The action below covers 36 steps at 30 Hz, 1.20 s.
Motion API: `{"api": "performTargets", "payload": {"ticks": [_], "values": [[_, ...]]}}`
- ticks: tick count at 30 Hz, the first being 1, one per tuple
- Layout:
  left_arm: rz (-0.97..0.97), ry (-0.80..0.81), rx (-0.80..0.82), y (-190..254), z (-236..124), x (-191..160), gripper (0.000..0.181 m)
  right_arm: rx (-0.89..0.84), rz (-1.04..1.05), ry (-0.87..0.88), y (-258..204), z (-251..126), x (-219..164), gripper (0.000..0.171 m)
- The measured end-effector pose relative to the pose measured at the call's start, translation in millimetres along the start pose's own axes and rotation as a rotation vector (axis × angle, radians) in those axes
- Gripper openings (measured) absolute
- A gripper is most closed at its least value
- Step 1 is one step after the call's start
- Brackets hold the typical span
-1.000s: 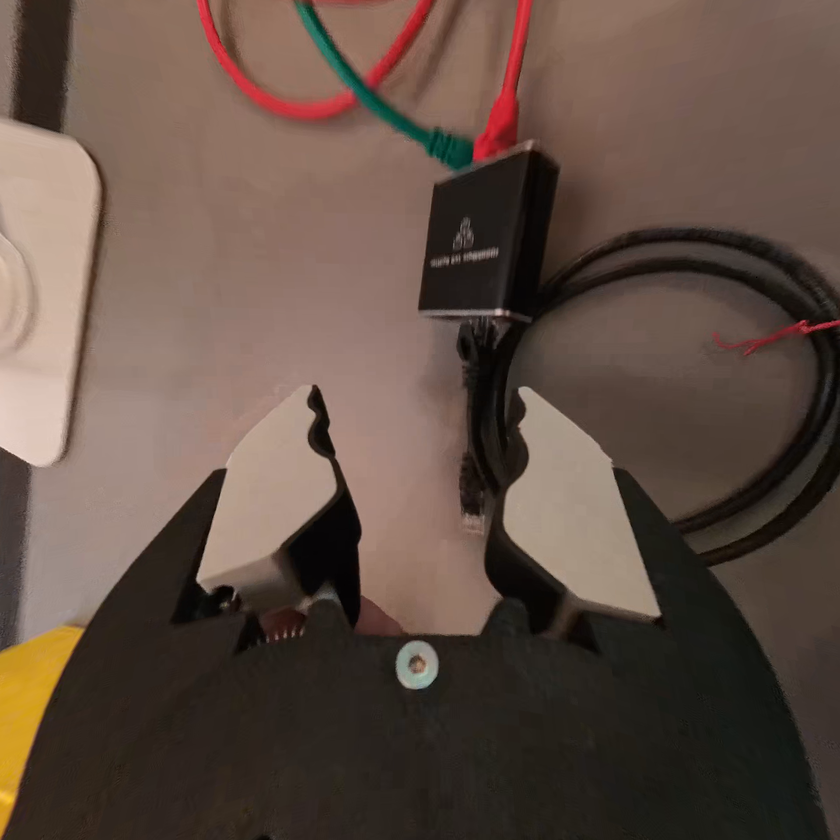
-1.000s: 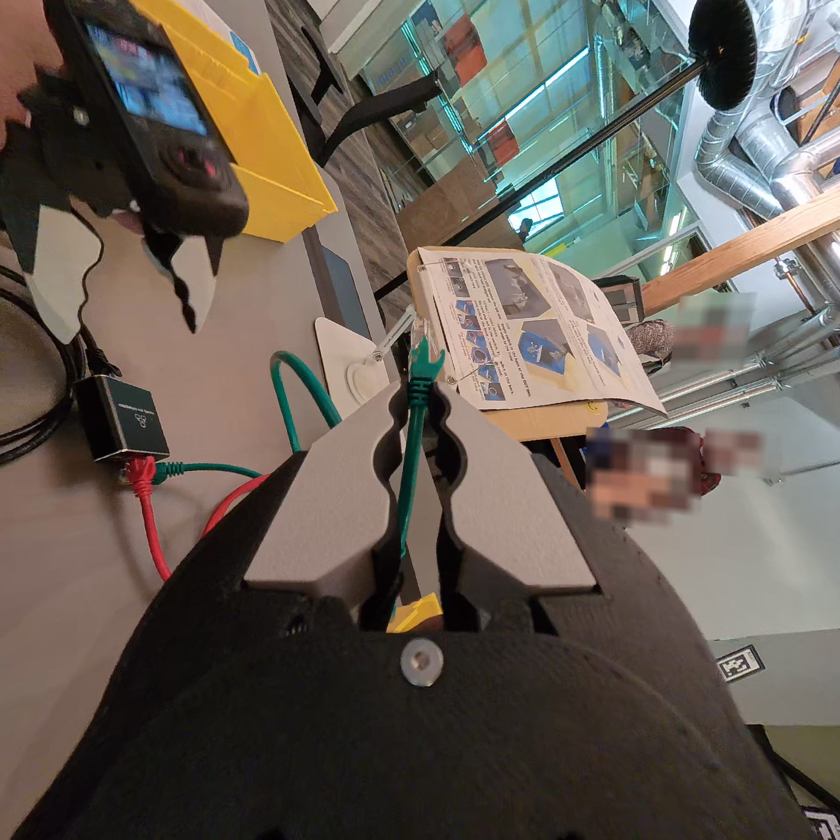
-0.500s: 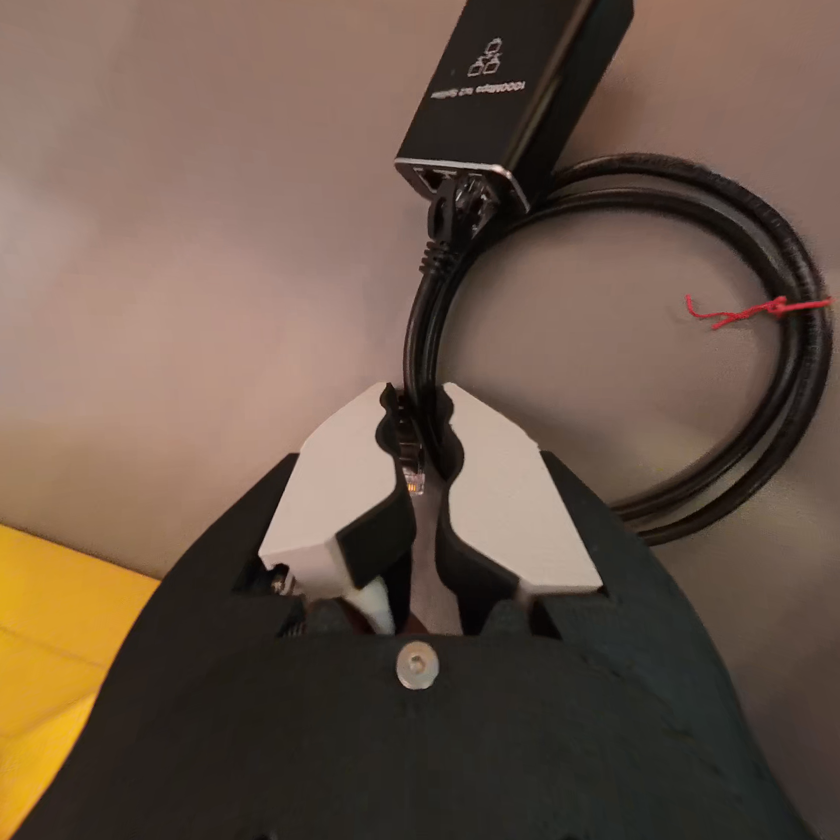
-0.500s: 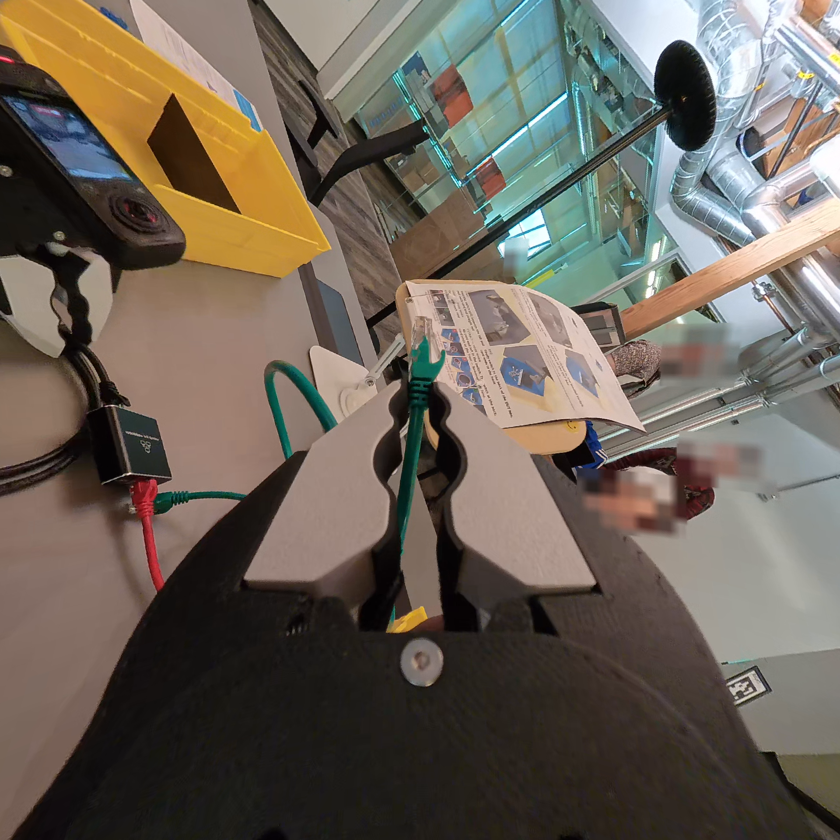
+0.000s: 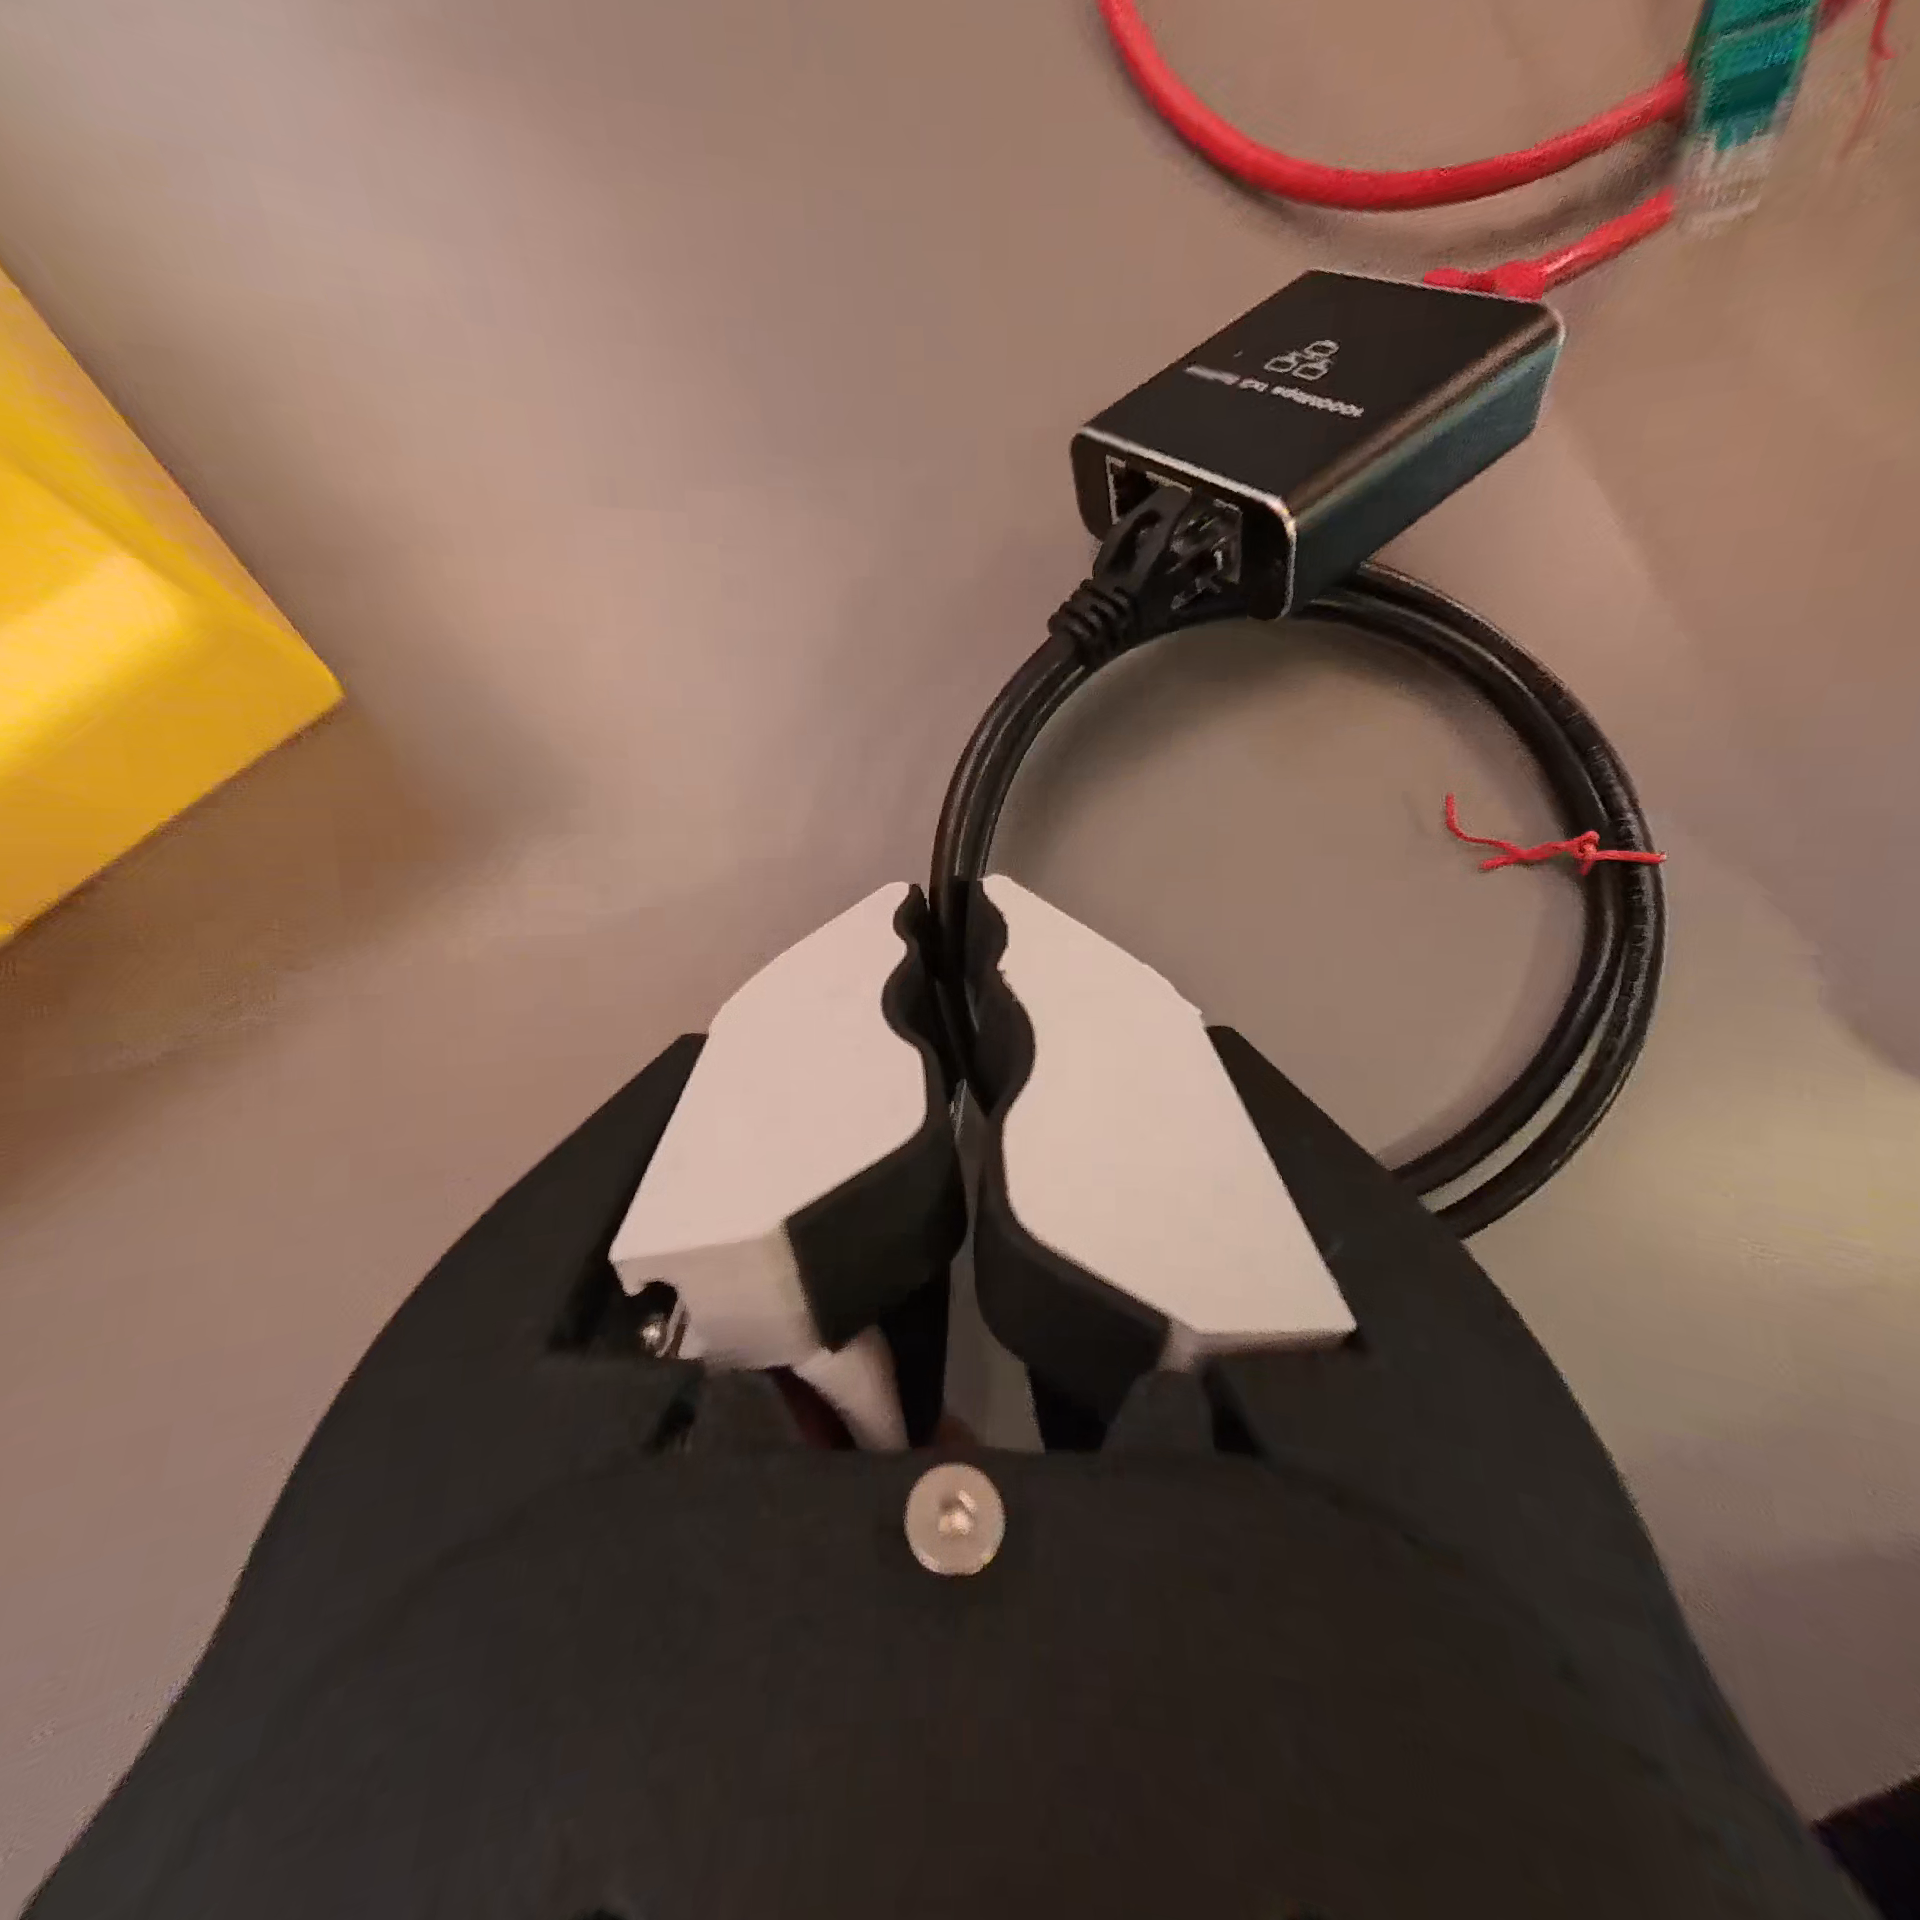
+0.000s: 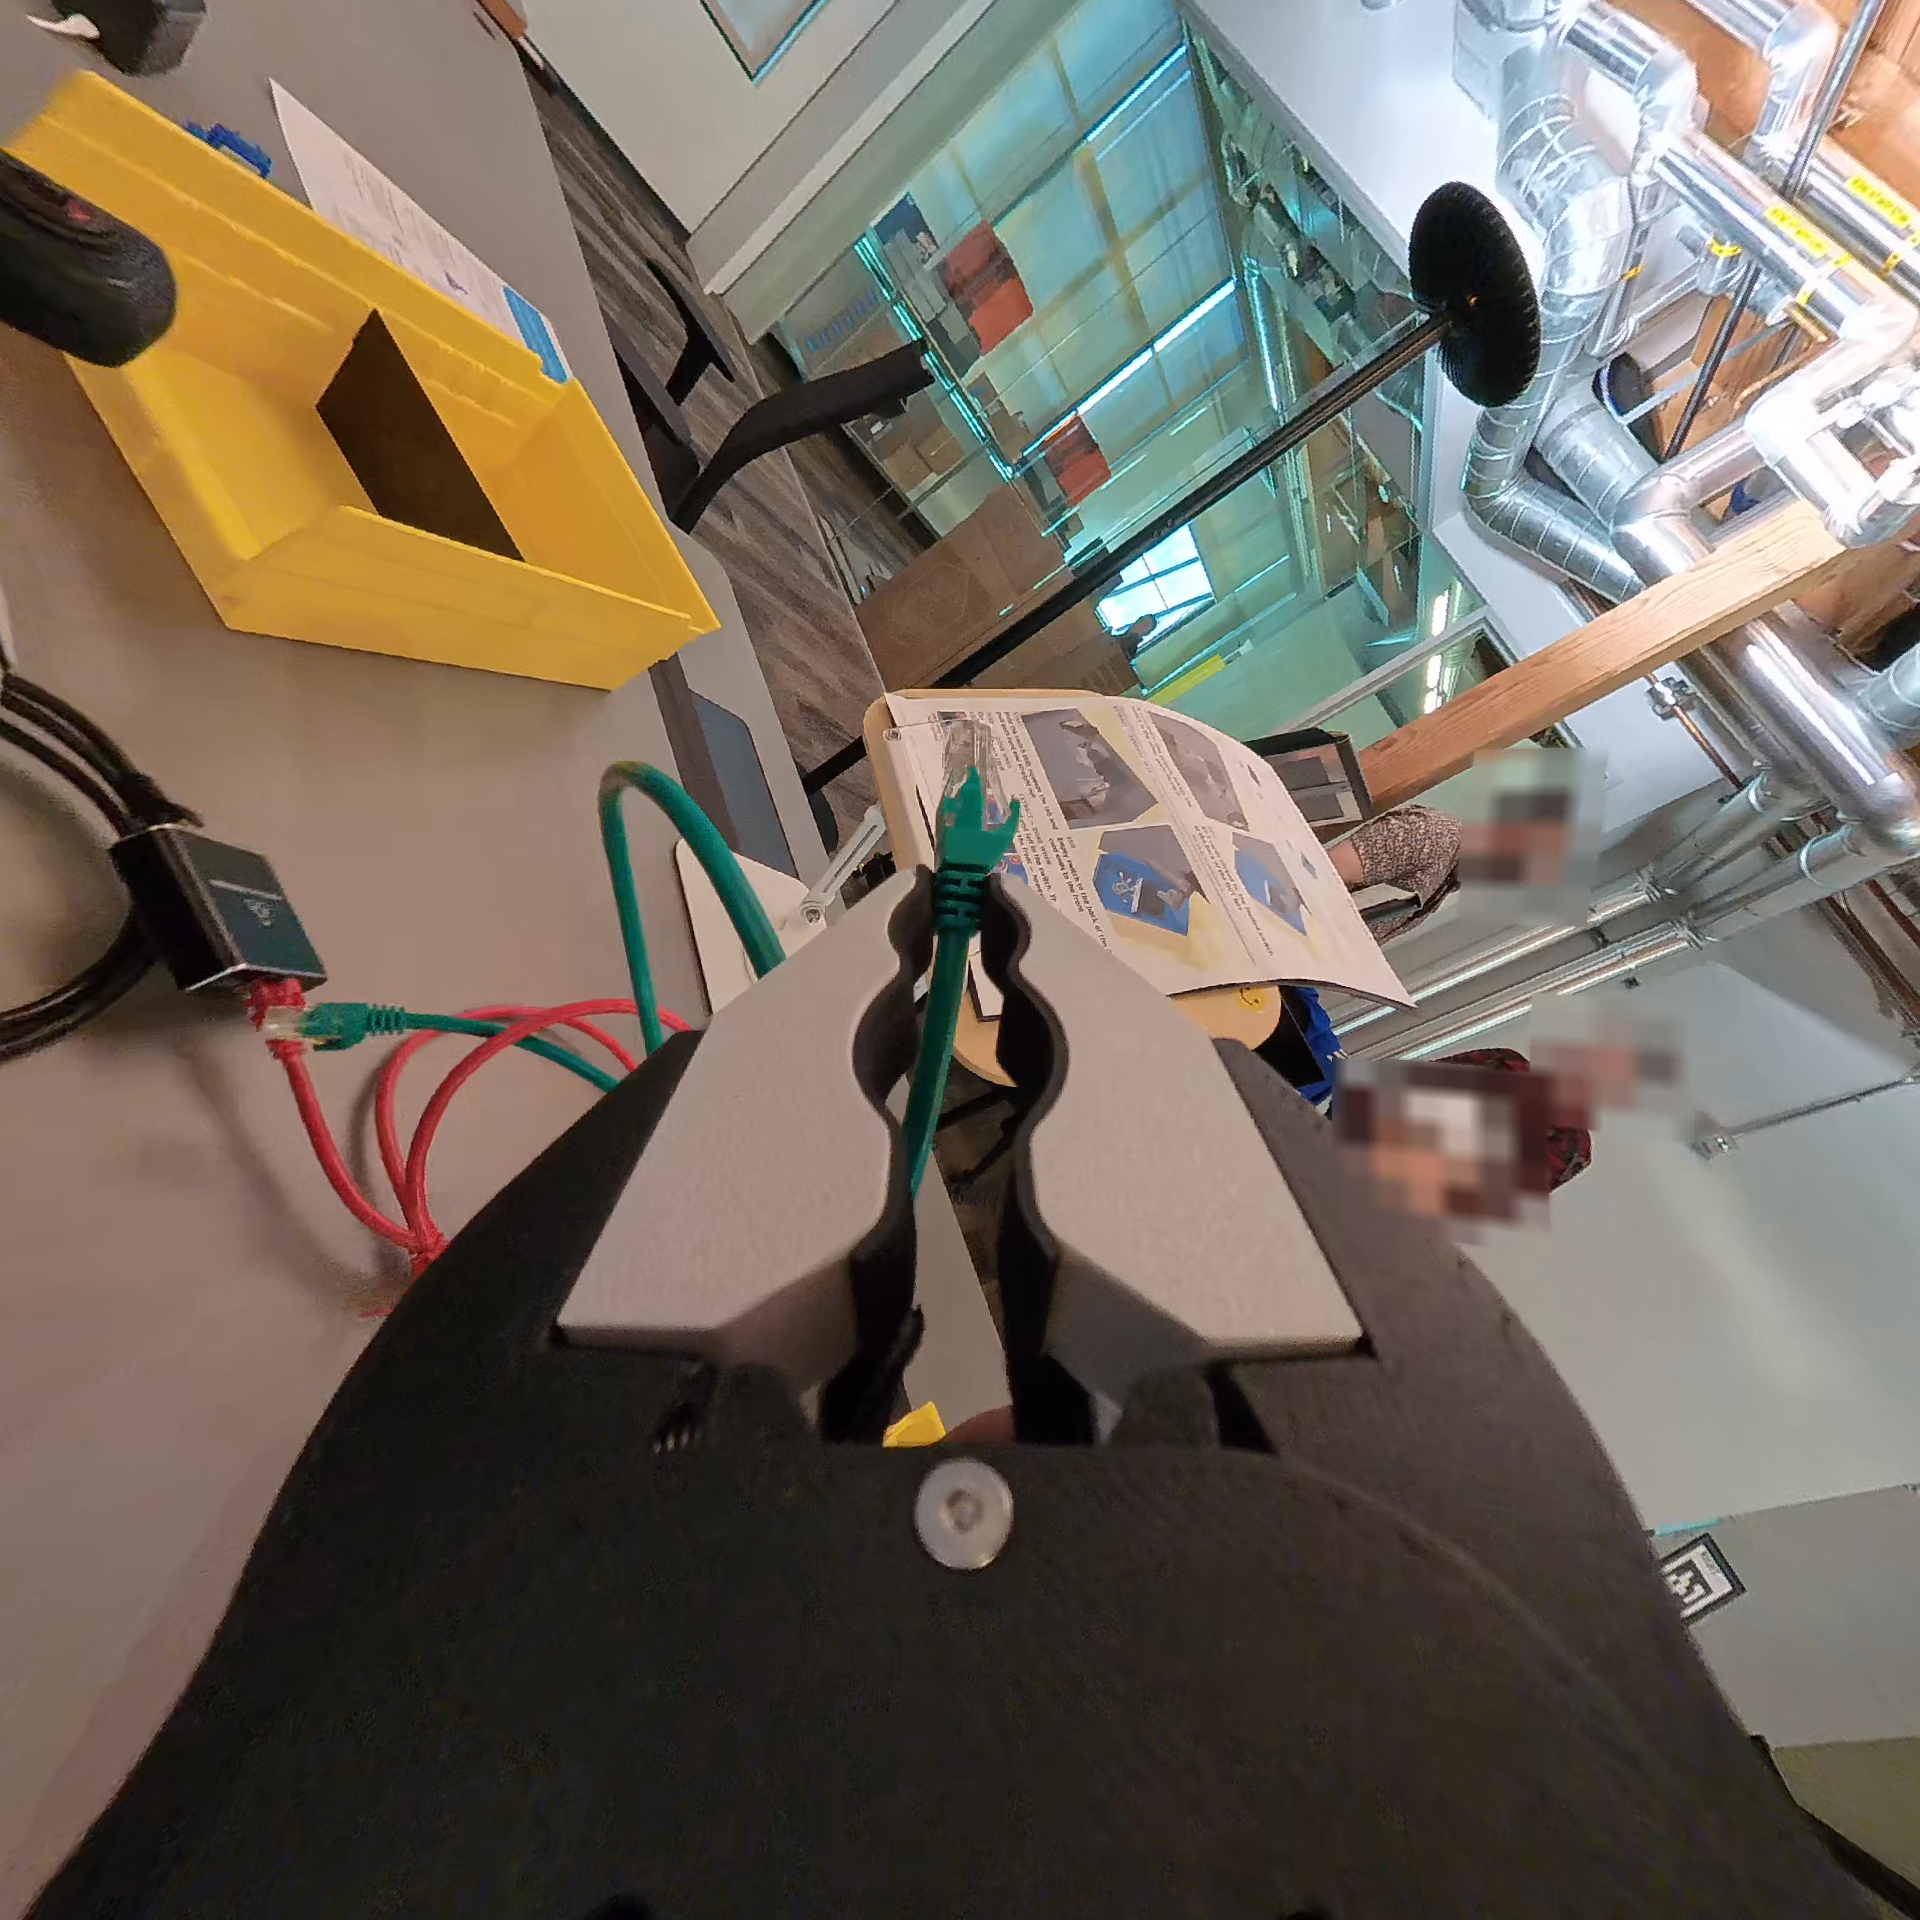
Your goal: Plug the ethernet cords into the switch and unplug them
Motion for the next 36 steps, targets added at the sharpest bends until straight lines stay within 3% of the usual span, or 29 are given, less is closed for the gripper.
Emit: {"api": "performTargets", "payload": {"ticks": [1, 8, 11, 17, 28, 36], "values": [[-0.005, 0.004, 0.001, 8.5, -1.8, -1.4, 0.001, 0.001, -0.001, 0.001, -0.1, -0.4, 0.7, 0.006], [-0.029, 0.042, -0.114, 71.9, -5.0, -3.8, 0.032, 0.008, -0.010, 0.003, -2.1, -2.1, -0.3, 0.006], [-0.017, 0.054, -0.153, 87.8, -5.9, -2.3, 0.033, -0.009, 0.008, 0.034, -1.3, -3.9, 3.2, 0.007], [-0.014, 0.083, -0.222, 101.1, -6.1, 1.4, 0.042, -0.112, 0.276, 0.147, 16.5, -12.9, 2.8, 0.007], [0.044, 0.143, -0.354, 113.7, -16.0, -4.3, 0.042, -0.315, 0.704, 0.299, 49.5, -35.2, -5.0, 0.006], [0.232, 0.249, -0.344, 93.9, -37.3, 40.4, 0.047, -0.424, 0.076, -0.032, 37.5, 11.9, -10.0, 0.005]]}}
Point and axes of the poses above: each gripper's, where its closed fingertips meet, z out along the fingers, x out of its top, y = z × x across the jaws, the point moved 3 cm from there along -z, back along the fingers, and after that the axes turned 11 degrees about z, right-handed, at the moved point
